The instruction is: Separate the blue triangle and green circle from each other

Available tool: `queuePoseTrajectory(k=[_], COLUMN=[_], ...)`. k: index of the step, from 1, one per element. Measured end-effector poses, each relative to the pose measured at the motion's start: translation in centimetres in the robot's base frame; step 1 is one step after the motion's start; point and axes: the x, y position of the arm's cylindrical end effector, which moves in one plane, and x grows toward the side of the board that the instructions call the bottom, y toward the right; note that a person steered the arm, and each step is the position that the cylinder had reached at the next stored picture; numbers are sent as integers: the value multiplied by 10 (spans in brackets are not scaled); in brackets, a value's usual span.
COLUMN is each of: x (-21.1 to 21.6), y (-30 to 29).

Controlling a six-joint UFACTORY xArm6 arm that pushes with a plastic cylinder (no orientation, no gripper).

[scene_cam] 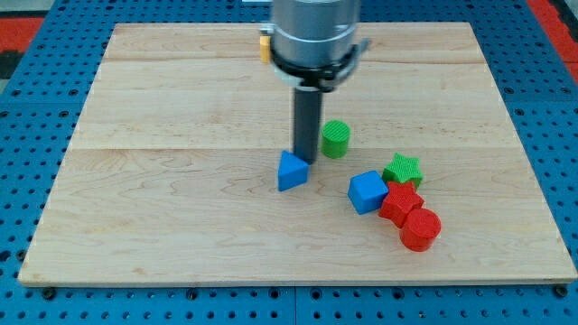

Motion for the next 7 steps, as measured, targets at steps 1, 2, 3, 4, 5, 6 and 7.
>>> queuePoseTrajectory(k=[1, 2, 3, 4, 5, 6, 7], x=[-11, -22, -22, -11, 8, 11, -47], y=[-4, 43, 58, 78, 80, 52, 71])
